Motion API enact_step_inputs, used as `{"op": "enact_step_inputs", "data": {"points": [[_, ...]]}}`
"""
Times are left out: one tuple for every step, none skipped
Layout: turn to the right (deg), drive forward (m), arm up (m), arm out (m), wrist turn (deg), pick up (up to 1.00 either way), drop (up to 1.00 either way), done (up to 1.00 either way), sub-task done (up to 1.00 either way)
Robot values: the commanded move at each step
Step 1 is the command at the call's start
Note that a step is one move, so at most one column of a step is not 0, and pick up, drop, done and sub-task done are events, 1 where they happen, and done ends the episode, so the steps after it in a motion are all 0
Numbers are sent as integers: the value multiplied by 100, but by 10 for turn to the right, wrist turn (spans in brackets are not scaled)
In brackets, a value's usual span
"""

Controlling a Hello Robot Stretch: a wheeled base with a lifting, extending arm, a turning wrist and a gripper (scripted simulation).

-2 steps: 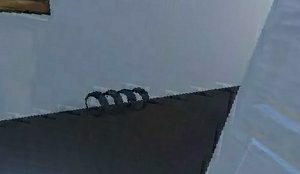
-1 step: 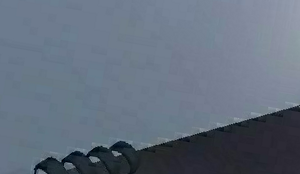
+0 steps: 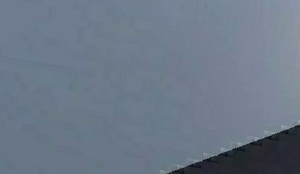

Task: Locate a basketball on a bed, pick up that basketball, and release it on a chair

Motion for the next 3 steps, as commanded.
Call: {"op": "enact_step_inputs", "data": {"points": [[450,0,0,0,0,0,0,0,0],[180,0,0,0,0,0,0,0,0],[0,100,0,0,0,0,0,0,0]]}}
